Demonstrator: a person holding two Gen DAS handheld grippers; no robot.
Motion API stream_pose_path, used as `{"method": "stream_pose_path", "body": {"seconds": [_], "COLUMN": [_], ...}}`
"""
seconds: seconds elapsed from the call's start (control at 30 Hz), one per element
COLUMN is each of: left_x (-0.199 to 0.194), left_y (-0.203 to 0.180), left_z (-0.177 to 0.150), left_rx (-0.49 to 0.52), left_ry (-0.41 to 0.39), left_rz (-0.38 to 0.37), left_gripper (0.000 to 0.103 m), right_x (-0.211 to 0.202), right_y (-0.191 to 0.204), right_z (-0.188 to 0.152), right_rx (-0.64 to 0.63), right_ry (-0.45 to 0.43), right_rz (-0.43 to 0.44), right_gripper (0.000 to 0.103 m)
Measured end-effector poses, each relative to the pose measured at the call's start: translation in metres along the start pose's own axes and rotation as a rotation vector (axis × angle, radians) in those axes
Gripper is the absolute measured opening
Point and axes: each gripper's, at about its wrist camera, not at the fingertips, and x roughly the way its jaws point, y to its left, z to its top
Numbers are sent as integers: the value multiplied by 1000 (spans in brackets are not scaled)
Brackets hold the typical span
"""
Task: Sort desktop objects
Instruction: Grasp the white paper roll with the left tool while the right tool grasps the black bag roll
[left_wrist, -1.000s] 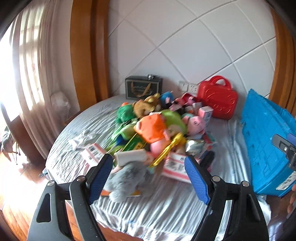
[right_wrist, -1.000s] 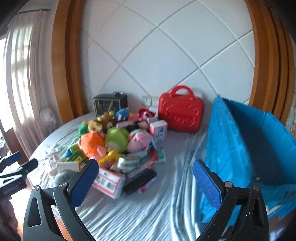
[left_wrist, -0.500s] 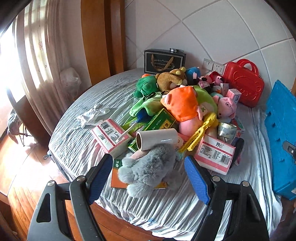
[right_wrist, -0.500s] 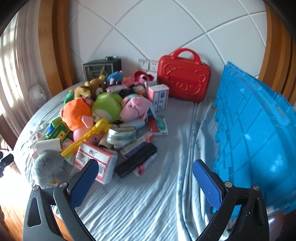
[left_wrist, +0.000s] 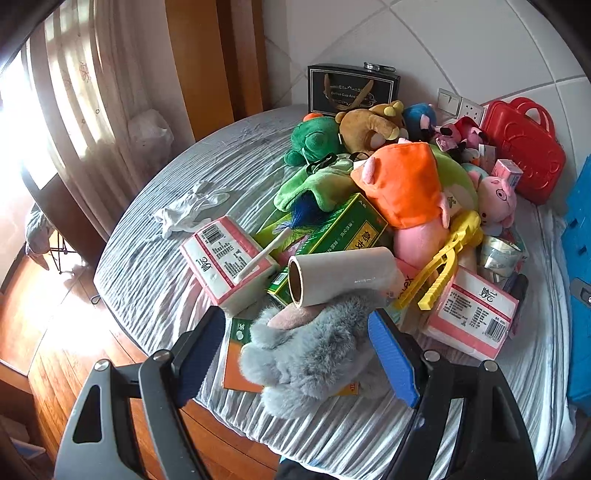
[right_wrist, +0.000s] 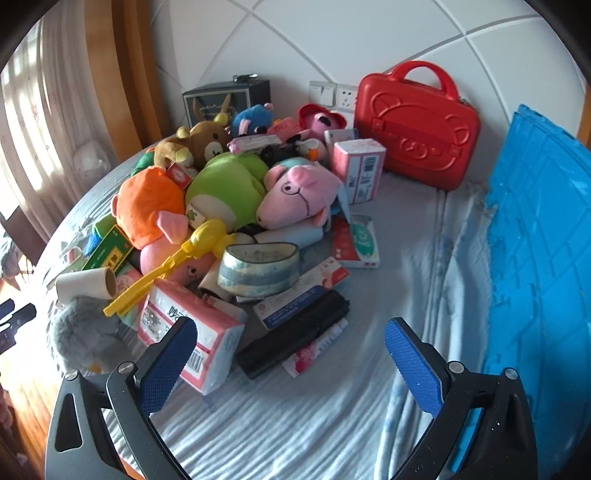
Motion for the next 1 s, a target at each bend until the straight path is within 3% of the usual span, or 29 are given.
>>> {"method": "stream_pose_path", "body": {"seconds": [0.13,0.3,0.43,0.6,0.7,0.83,1.0], "left_x": [15,42,72,108,116,114,104], "left_y": [-1,-15,-29,-40,-47,-43,-33], "left_z": [18,38,44,40,37,45,55], "left_rx": [53,211,375,500,541,512,455], "left_ry": [0,28,87,186,173,139,125], "left_rz": [-32,-106,-152,-215,-224,-224,-274], "left_gripper": [80,80,80,76,74,50,49], "right_x": [13,19,20,19,20,21,26], "right_y": [10,14,16,18,17,15,9], "right_z": [2,2,-3,-19,-32,-43,-50], "right_rx": [-11,38,131,259,318,365,404], "right_ry": [26,45,56,74,98,128,156], "right_rz": [-5,-48,-87,-133,-159,-192,-247], "right_gripper": [103,103,103,103,103,103,101]}}
